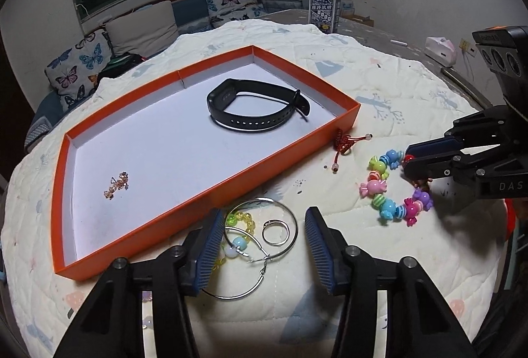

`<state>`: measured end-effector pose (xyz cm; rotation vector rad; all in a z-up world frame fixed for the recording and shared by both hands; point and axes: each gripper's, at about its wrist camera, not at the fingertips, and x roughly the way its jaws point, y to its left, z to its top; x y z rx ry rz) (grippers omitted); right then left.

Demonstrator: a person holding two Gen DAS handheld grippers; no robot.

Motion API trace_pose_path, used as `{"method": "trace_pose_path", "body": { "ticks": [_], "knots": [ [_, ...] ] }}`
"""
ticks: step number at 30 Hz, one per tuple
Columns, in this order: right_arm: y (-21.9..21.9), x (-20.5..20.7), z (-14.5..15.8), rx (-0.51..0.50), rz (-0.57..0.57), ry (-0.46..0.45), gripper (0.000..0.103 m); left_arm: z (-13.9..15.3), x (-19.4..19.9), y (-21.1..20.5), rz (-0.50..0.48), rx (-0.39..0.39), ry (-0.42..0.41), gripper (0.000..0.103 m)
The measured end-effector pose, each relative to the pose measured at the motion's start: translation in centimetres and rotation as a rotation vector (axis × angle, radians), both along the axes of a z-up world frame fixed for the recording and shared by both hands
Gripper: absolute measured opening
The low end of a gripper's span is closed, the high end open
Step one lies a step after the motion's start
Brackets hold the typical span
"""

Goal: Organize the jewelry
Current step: 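Grasp the candy-bead bracelet with the right gripper while the left grasps the silver bangle, then carry the candy-bead bracelet in the right gripper while the left carries the bangle over the tray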

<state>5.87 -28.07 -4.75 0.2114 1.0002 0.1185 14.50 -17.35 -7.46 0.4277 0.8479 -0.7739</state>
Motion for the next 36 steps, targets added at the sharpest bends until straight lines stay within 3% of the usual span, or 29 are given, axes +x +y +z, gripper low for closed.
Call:
{"method": "trace_pose_path", "body": {
  "ticks": [9,23,36],
  "knots": [
    [-0.2,0.0,0.0,0.014,-0.001,-0.002,0.024,0.2,0.8,0.4,0.006,-0.038,0.034,0.054],
    [-0.4,-0.1,0.0,0.027,-0.003,-0.004,0.024,-0.4,-0.1,-0.5,-0.012,0.042,-0.030,0.054],
    [-0.4,-0.1,-0.1,0.025,-0.003,-0.007,0.023,-0.4,0.1,-0.4,-0.014,0.041,-0.032,0.053]
  ]
}}
